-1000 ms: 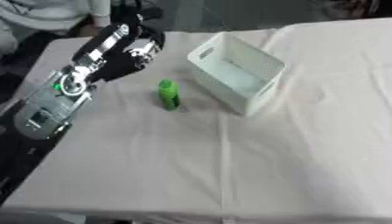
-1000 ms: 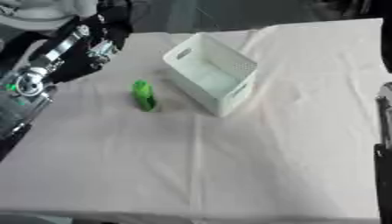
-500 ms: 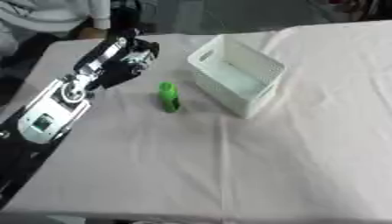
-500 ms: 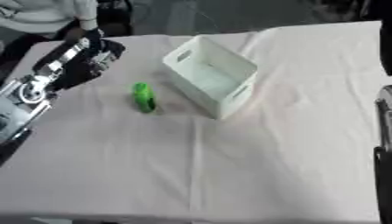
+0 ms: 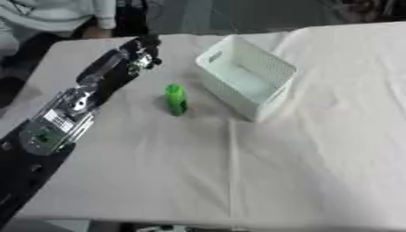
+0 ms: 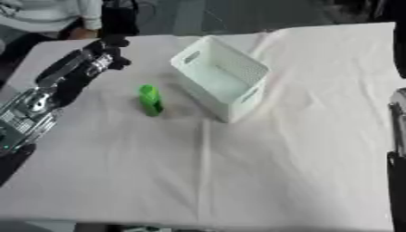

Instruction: Pick up objects on the table and place them in the box.

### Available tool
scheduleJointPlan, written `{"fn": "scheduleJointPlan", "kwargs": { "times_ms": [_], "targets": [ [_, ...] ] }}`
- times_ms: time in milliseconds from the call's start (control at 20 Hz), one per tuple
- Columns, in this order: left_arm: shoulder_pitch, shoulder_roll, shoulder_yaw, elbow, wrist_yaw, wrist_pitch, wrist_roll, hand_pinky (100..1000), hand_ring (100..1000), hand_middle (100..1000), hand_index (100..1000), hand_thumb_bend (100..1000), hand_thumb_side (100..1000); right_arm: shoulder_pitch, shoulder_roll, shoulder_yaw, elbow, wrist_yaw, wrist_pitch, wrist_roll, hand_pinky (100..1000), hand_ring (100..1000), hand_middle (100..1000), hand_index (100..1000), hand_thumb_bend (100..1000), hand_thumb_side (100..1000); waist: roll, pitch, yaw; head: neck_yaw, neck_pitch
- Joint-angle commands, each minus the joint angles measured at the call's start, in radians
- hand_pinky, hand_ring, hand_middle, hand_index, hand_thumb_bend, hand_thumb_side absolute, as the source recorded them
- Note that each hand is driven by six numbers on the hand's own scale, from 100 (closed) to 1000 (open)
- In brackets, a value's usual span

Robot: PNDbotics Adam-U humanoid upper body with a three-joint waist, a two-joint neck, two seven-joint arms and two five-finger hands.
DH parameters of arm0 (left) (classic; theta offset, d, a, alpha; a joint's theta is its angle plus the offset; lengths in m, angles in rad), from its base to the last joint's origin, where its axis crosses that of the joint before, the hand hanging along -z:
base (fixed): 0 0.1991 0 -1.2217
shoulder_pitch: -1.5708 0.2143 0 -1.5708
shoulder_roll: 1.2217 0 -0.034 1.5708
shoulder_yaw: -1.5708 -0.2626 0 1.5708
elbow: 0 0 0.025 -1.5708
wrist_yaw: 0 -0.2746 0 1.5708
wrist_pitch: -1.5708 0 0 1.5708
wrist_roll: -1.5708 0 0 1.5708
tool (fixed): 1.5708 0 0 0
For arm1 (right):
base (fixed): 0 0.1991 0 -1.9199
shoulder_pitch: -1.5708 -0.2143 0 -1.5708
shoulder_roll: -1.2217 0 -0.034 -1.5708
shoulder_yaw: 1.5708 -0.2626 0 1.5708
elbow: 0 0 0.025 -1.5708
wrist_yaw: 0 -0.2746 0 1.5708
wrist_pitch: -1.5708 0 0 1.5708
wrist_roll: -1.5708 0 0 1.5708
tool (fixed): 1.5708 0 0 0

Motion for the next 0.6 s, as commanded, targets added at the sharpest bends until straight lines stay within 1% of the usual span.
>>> {"fn": "scheduleJointPlan", "kwargs": {
  "times_ms": [50,400,600],
  "targets": [
    [-0.008,0.015,0.007,-0.023,0.016,-0.005,-0.016,858,757,938,1000,150,828,-0.013,-0.007,-0.005,-0.017,0.002,-0.001,0.002,408,330,438,545,100,1000,-0.003,-0.011,0.002,0.012,-0.012],
    [-0.011,0.017,-0.016,-0.074,0.079,0.011,-0.062,844,747,935,1000,159,836,-0.014,-0.006,-0.004,-0.017,0.002,-0.001,0.003,408,331,438,545,100,1000,-0.002,-0.011,0.0,0.007,-0.012],
    [-0.013,0.018,-0.029,-0.082,0.111,0.029,-0.089,846,746,938,1000,165,849,-0.015,-0.005,-0.004,-0.017,0.002,-0.001,0.004,408,331,439,545,100,1000,-0.001,-0.011,-0.003,0.007,-0.012]
  ]
}}
